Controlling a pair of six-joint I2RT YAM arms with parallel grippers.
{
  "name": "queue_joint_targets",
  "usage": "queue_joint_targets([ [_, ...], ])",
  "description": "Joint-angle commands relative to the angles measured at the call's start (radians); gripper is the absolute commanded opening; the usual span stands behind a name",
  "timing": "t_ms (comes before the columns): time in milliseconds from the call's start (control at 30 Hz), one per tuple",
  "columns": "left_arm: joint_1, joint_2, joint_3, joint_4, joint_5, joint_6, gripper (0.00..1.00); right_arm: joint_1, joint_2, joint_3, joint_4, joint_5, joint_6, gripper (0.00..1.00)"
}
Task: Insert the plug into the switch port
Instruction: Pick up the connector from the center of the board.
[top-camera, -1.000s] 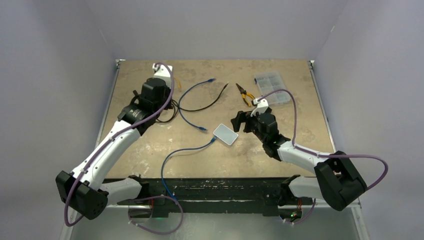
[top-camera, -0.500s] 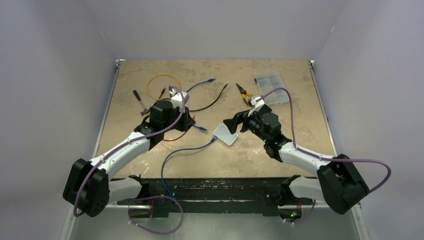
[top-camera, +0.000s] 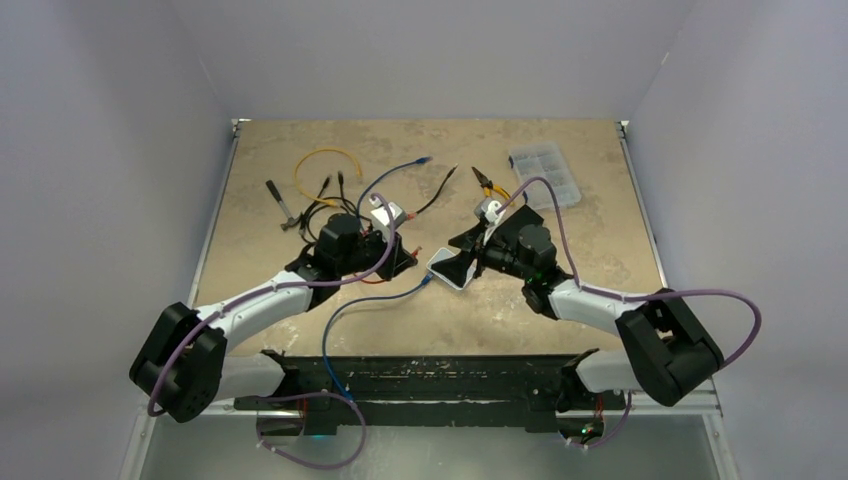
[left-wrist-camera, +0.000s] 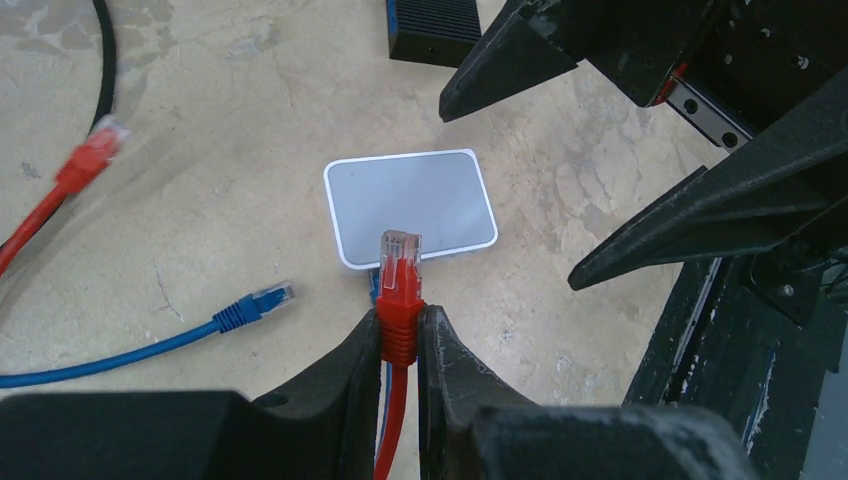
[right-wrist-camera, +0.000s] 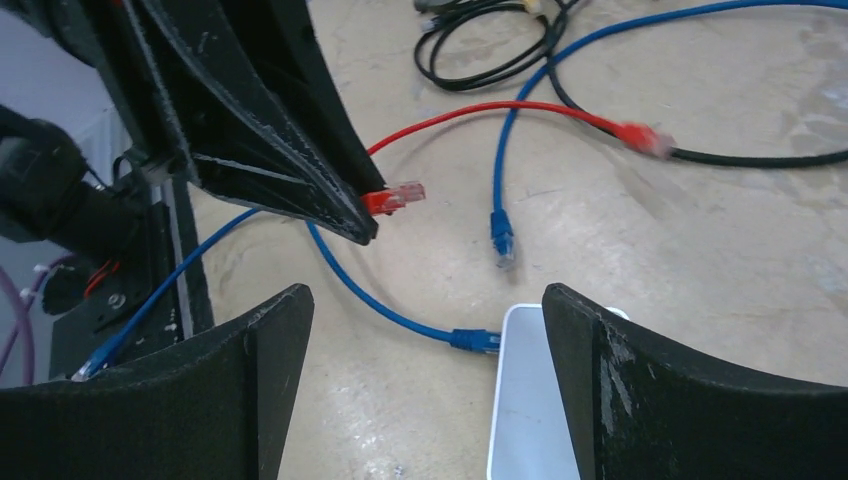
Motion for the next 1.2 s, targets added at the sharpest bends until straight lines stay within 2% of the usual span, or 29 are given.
queue_joint_targets([
  [0, -0.015, -0.016, -0.012, 0.068, 0.047, 0.083, 0.0, -0.002, 0.013, 0.009, 0.106, -0.151, -0.013, 0.87],
  [167, -0.06, -0.022, -0.012, 0.049, 0.026, 0.138, 0.0, -0.002, 0.037, 0.015, 0.123, -0.204, -0.006, 0.84],
  [533, -0.094, -0.053, -0.022, 0.042, 0.013, 0.185, 0.0, -0.002, 0.077, 0.028, 0.134, -0.263, -0.005, 0.7],
  [733, -0.123, -0.058, -0.031, 0.032, 0.014, 0.237, 0.0, -0.002, 0.082, 0.028, 0.143, -0.275, -0.003, 0.67],
  [1167, -0.212, -0.087, -0.058, 0.033, -0.117, 0.361, 0.01, -0.002, 0.101, 0.031, 0.155, -0.306, -0.003, 0.54],
])
